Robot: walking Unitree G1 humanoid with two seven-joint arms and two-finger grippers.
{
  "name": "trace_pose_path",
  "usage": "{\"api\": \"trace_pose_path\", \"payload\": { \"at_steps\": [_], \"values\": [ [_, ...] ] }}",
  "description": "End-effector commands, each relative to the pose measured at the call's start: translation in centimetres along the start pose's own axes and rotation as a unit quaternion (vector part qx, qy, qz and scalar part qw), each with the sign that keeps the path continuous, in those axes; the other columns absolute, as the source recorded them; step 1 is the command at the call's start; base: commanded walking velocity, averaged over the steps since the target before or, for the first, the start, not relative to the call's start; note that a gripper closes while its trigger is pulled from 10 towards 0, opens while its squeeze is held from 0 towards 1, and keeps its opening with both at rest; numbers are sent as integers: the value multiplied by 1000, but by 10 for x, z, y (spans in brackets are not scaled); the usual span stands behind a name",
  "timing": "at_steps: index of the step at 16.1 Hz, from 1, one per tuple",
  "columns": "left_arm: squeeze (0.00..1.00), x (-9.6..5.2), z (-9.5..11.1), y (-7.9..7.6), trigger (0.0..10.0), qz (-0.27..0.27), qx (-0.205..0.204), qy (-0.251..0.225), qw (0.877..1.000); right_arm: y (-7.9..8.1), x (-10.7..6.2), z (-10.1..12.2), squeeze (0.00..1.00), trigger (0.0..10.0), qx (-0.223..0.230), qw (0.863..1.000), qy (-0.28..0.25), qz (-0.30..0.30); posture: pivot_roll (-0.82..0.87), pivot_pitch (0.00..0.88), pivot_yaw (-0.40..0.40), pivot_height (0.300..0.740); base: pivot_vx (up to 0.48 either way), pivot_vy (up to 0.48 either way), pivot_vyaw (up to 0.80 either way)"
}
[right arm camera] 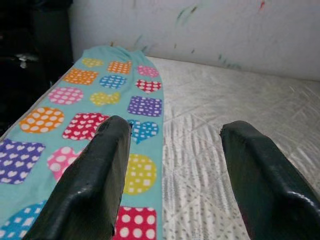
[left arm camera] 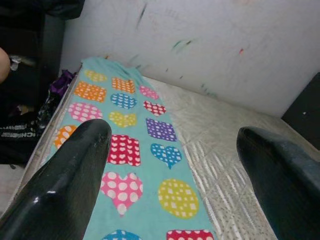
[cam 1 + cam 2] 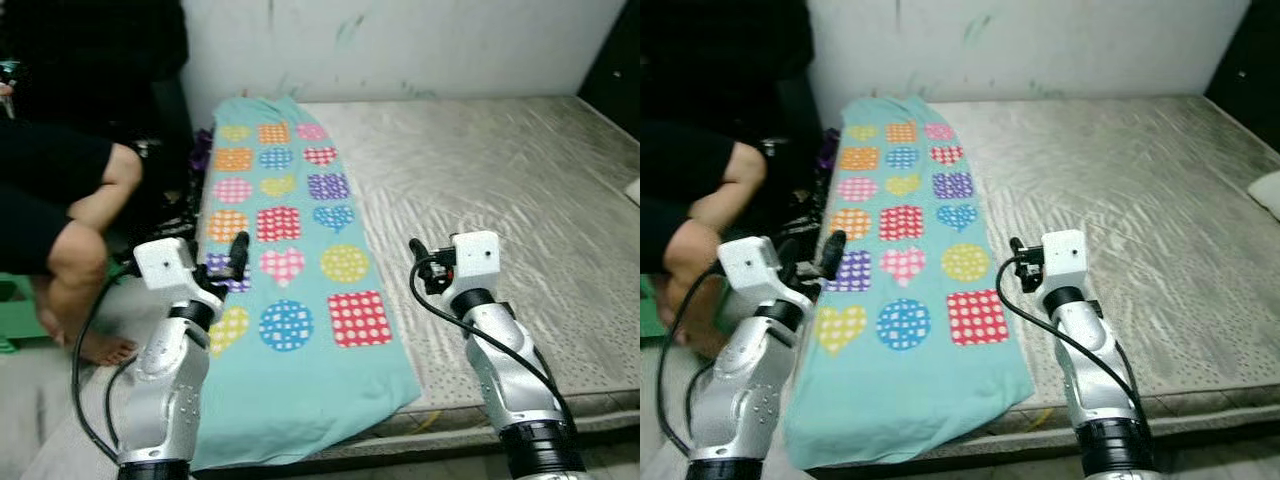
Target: Clean up the room
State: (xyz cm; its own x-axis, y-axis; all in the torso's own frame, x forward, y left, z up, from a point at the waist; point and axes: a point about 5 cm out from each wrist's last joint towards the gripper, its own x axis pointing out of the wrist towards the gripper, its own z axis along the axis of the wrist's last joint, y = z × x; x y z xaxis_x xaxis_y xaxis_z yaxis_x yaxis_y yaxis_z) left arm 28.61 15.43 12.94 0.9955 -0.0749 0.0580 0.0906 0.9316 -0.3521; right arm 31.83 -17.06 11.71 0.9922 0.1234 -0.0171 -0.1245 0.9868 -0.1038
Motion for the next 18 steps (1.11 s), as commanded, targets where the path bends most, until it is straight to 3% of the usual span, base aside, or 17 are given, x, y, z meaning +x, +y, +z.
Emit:
{"api": "trace_pose_path", "payload": {
  "at_steps": [1, 7, 18],
  "values": [
    [0, 0, 0, 3, 10000, 1, 6, 3, 1000, 3, 1, 1, 0, 10000, 1, 1000, -1, 5, -95, 28, 8, 740, 0, 480, 0],
    [0, 0, 1, 2, 10000, 0, 6, 3, 1000, 3, 2, 2, 0, 10000, 3, 1000, -1, 4, -94, 28, 8, 740, 0, 480, 0],
    [0, 1, 2, 4, 10000, 0, 16, -2, 1000, 8, 3, 4, 0, 10000, 6, 1000, -7, 11, -92, 17, 10, 740, 0, 0, 0]
  ]
}}
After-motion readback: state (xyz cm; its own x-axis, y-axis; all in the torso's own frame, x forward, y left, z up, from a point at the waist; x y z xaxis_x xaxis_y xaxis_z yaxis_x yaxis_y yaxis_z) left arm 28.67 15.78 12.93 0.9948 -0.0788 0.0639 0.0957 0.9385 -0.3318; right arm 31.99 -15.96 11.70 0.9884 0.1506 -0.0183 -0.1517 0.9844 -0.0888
